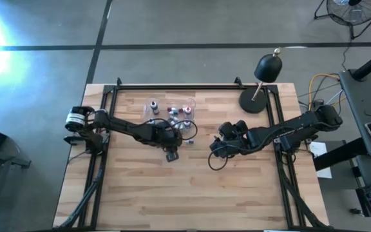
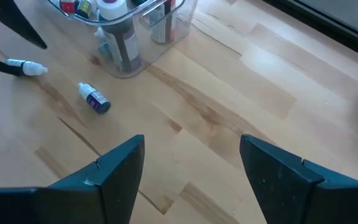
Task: Pick & Place food coloring
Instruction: Put the small green food coloring bottle into the transparent bin
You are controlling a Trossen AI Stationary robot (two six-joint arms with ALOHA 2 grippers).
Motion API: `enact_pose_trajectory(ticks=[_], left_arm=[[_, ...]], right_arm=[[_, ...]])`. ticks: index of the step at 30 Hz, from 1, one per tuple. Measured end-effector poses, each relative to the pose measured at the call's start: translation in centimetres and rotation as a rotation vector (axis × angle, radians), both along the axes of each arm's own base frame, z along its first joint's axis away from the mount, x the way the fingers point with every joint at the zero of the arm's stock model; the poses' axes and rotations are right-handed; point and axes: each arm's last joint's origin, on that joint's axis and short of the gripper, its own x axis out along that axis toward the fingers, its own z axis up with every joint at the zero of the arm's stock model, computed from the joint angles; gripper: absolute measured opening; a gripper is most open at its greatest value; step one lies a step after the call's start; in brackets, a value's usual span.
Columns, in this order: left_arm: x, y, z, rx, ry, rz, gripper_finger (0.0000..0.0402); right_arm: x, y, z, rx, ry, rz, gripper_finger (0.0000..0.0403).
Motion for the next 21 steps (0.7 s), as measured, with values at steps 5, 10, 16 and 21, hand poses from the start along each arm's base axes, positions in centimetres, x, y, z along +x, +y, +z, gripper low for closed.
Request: enact_pose_trajectory(ticks=[5, 10, 16, 21], left_arm=[[-0.3, -1.1, -0.1, -0.012, -0.004, 0.063, 0.0163], [-0.3, -1.8, -0.5, 0.006, 0.008, 0.059, 0.0163], [-0.2, -1.5, -2.2, 0.019, 0.056, 0.072, 0.0163], [0.1, -1.6, -3.4, 0.011, 0.083, 0.069, 0.0163]], right_arm=[[0.0, 0.0, 0.0, 0.0, 0.001, 0.0, 0.0254], [-0.2, 0.0, -0.4, -0.002, 0.013, 0.0, 0.0255], [-0.6, -0.1, -1.2, 0.012, 0.015, -0.035, 0.025], [-0.8, -0.2, -1.5, 0.021, 0.009, -0.053, 0.0249]])
